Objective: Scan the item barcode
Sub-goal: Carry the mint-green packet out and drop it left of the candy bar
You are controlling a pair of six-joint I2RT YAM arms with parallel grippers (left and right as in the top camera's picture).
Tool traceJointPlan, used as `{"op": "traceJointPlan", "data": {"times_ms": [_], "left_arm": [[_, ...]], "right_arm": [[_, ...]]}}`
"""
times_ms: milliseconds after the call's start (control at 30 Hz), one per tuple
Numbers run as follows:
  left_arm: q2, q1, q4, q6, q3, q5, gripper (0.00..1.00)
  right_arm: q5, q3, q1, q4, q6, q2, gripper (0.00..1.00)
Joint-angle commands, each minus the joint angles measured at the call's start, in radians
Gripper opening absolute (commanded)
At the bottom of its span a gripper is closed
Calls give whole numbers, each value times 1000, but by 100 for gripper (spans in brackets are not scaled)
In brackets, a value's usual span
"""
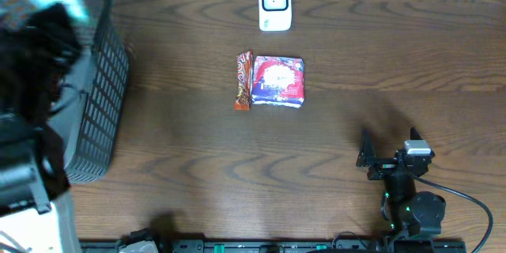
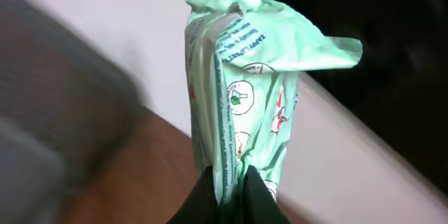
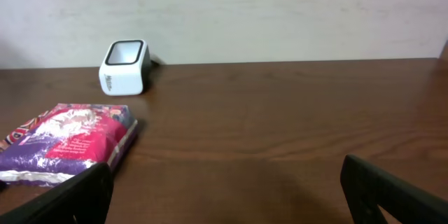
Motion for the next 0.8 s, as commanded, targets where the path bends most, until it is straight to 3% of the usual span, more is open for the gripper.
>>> {"op": "traceJointPlan", "data": {"times_ms": [0, 200, 567, 700, 767], "left_arm": [[19, -132, -33, 215, 6, 53, 7], [139, -314, -159, 457, 6, -37, 7], [473, -438, -238, 526, 6, -77, 7], [586, -459, -238, 525, 6, -237, 8], [636, -467, -238, 525, 6, -249, 7]], "right_arm": [[6, -3, -8, -3, 13, -6, 99], [6, -3, -8, -3, 13, -6, 99], [6, -3, -8, -3, 13, -6, 99], [7, -3, -8, -3, 13, -6, 99], [7, -3, -8, -3, 13, -6, 99]]}}
